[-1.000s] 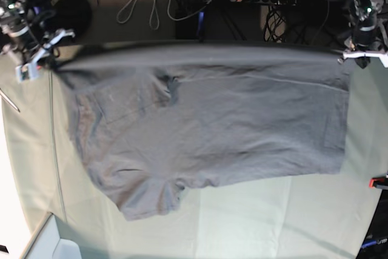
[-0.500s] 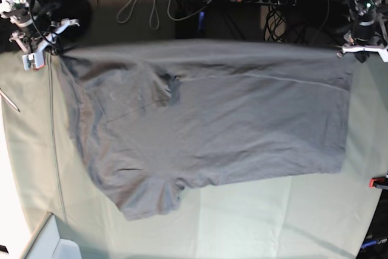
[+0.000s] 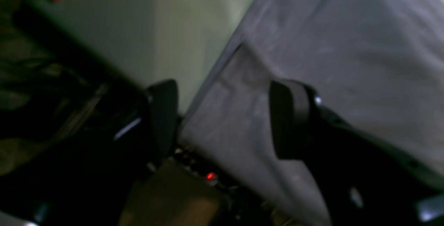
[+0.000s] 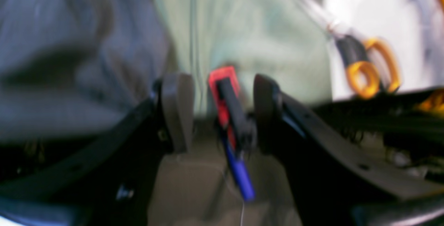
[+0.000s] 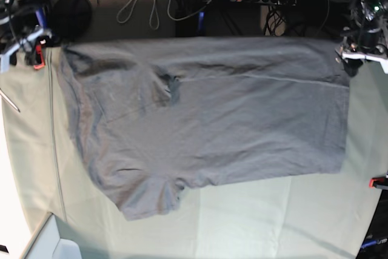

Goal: Layout the t-shirt on the table in an organized manner, then fold the t-shirt properly
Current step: 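Move both grippers to the shirt's side edge and grasp it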

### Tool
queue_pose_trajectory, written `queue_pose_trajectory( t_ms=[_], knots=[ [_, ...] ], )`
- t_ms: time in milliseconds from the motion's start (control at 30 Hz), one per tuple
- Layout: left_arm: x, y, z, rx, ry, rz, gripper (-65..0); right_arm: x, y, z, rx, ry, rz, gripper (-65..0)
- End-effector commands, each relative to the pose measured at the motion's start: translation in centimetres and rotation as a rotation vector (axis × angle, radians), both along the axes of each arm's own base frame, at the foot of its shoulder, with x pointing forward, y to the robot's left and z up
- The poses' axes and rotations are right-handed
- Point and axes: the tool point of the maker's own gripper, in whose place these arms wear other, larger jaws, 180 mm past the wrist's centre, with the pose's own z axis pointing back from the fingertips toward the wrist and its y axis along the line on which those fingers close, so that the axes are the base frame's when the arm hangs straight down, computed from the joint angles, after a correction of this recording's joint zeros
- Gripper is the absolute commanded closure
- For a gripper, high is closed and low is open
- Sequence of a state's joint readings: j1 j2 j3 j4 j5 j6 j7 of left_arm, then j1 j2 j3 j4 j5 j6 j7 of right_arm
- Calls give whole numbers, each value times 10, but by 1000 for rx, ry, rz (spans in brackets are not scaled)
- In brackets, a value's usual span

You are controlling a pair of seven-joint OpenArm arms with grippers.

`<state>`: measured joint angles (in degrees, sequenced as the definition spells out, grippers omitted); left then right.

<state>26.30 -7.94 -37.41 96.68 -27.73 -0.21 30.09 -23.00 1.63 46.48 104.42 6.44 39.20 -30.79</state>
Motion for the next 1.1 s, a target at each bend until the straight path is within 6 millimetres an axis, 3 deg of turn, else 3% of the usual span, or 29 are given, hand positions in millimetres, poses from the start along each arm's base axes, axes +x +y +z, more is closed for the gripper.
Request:
queue_pose_trajectory(
  t_ms=[0,67,233,400,533,633,800,933,1067],
  knots=[
    [15,10,22,46,-70,3,-422,18,0,18,-21,-72,31,-292],
    [29,16,33,50,-117,20,-427,42,4,28,-21,-124,53,-294],
    [69,22,58,53,-222,35,-429,111,29,28,6,-173,167,-294],
    [96,22,78,50,-299,37,-430,185,43,-2,18,-92,213,-294],
    [102,20,81,44,-314,33,-431,237,49,-22,111,-28,216,-294],
    [109,22,88,48,-338,39,-485,267,59,-29,176,-25,235,-294],
    [108,28,69,22,-301,60,-622,278,69,-47,303,-112,243,-295],
    [118,37,59,7,-281,69,-628,272,76,-64,379,-155,230,-295],
    [132,48,38,-47,-245,106,-628,264,85,-76,403,-160,239,-295]
  ],
)
